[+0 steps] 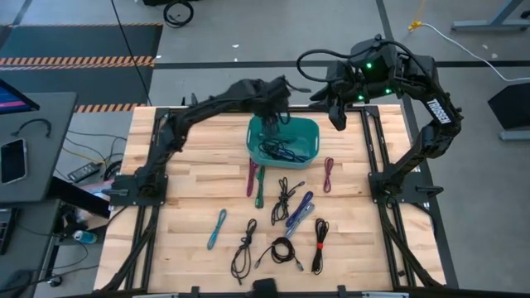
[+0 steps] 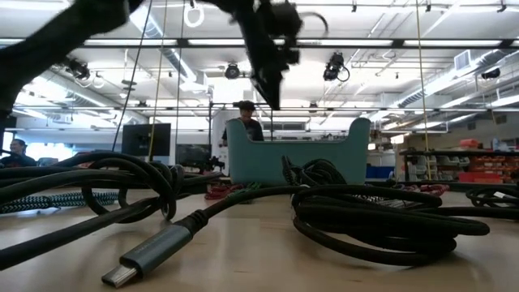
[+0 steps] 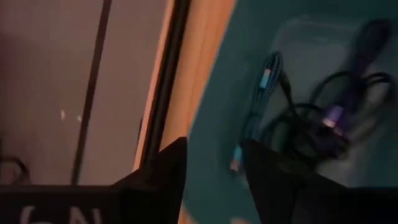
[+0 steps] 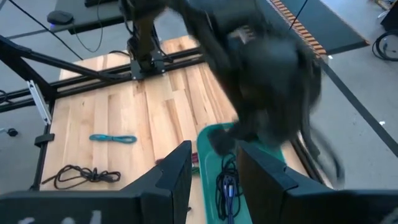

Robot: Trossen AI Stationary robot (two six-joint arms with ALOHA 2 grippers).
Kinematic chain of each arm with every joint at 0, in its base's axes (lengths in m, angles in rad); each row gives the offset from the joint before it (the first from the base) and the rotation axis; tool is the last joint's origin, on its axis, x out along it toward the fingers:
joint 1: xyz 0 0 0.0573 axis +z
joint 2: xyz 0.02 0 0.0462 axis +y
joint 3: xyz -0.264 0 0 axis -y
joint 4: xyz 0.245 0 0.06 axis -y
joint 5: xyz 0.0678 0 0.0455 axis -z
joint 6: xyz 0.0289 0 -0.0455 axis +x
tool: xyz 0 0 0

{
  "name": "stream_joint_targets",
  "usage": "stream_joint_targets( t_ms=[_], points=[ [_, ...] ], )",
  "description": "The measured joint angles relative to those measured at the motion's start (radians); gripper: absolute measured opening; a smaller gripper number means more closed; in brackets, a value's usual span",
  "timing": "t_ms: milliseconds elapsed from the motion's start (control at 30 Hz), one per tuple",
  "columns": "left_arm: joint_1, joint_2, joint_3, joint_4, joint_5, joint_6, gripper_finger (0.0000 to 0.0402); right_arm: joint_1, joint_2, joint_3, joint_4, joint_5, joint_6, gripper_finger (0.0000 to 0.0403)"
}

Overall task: Pick and place USB-C Cables
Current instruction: Put the top blue charger cable into the light blue bin

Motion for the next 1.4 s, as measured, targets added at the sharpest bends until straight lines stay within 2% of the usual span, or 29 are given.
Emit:
stream_joint_targets(
  t_ms=[267,400,567,733,900,1100,1267,1400],
  points=[
    [0.001,-0.232,0.007,-0.279,-0.026,-0.281,0.0164,0.001,0.0,-0.007,-0.085,0.008,0.0,0.0127],
    [-0.015,-0.341,0.007,-0.362,-0.079,-0.406,0.0164,0.019,0.001,-0.059,-0.108,0.008,-0.003,0.0095],
    [-0.073,-0.47,0.001,-0.359,-0.19,-0.49,0.0164,0.056,0.001,-0.207,-0.11,0.008,-0.045,0.0011],
    [-0.158,-0.563,0.001,-0.361,-0.281,-0.562,0.0164,0.082,0.001,-0.426,-0.018,0.009,-0.072,0.0004],
    [-0.241,-0.61,0.001,-0.361,-0.332,-0.604,0.0164,0.065,0.002,-0.652,0.157,0.008,-0.117,0.0003],
    [-0.312,-0.613,0.0,-0.361,-0.335,-0.606,0.0164,-0.045,0.002,-0.863,0.3,0.011,-0.133,0.0002],
    [-0.349,-0.605,0.0,-0.361,-0.338,-0.606,0.0164,-0.156,0.002,-0.974,0.375,0.01,-0.165,0.0001],
    [-0.365,-0.605,0.0,-0.361,-0.338,-0.606,0.0164,-0.231,0.002,-1.011,0.431,0.009,-0.188,0.0001]
  ],
)
